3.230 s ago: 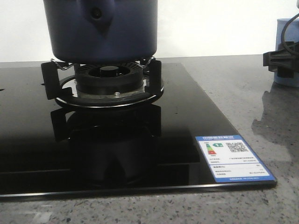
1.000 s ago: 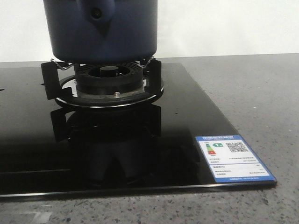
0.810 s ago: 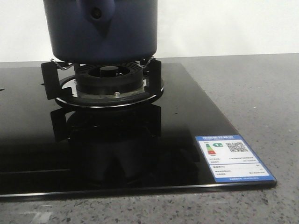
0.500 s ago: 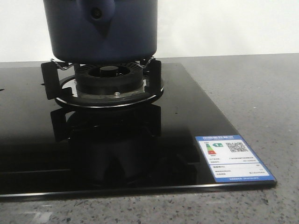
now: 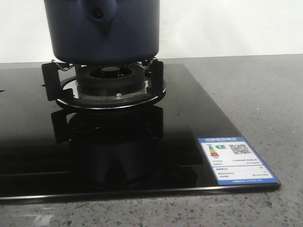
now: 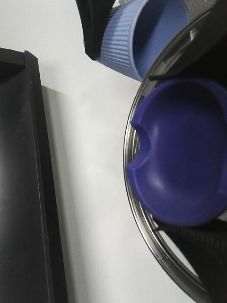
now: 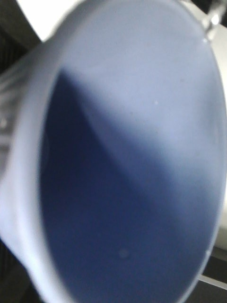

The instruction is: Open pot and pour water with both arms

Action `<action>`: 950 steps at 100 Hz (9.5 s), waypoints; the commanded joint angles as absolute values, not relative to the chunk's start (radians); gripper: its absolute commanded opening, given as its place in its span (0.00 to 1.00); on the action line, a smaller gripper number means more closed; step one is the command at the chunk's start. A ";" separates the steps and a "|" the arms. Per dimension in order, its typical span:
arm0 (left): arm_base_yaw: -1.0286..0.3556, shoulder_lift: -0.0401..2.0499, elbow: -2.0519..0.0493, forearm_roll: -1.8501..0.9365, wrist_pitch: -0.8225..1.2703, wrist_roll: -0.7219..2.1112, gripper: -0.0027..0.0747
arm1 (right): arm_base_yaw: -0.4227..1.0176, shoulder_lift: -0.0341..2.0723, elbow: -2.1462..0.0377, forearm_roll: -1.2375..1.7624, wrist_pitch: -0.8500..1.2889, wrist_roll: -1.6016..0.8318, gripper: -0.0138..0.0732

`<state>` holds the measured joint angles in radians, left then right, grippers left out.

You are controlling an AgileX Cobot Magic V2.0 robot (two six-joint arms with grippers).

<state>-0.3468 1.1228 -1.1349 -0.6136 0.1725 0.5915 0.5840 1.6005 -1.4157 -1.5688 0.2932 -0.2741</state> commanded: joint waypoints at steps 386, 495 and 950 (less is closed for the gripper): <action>-0.347 1.097 -1.175 -0.624 0.088 0.588 0.48 | -0.302 1.576 -0.727 -1.052 -0.754 0.578 0.80; -0.471 1.154 -1.175 -0.639 0.099 0.588 0.48 | -0.332 1.222 -0.471 -1.201 -0.614 0.857 0.90; -0.144 -0.021 -0.188 -0.641 -0.081 0.586 0.01 | -0.256 0.226 -0.068 -1.150 -0.596 1.111 0.10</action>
<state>-0.1432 -0.0038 -0.1606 -0.6338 -0.0250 0.5930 -0.2569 0.2185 -0.0451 -1.1779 -0.5774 1.1115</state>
